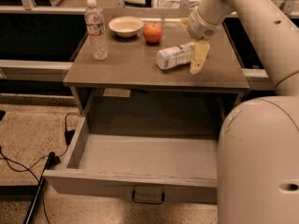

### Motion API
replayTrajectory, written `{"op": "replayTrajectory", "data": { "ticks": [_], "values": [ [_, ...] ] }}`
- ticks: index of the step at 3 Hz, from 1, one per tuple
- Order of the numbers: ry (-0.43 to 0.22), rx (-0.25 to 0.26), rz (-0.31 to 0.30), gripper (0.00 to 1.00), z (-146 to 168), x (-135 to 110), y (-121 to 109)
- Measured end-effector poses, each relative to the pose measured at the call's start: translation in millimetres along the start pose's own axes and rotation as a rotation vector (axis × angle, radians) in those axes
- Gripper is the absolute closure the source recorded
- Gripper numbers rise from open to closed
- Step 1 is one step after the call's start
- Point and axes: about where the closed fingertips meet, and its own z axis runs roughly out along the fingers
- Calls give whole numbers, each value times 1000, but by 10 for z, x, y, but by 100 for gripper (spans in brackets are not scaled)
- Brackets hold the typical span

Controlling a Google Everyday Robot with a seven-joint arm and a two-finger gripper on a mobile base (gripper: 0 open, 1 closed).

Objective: Pick blue plastic bottle from top drawer and place on counter

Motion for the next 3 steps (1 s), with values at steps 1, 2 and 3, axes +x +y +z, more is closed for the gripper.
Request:
{"op": "replayTrajectory", "data": {
  "ticks": [1, 2, 3],
  "values": [
    [15, 11, -5, 0, -209, 49, 34],
    [39, 61, 34, 0, -580, 241, 101],
    [40, 64, 36, 0, -594, 252, 103]
  ]
}}
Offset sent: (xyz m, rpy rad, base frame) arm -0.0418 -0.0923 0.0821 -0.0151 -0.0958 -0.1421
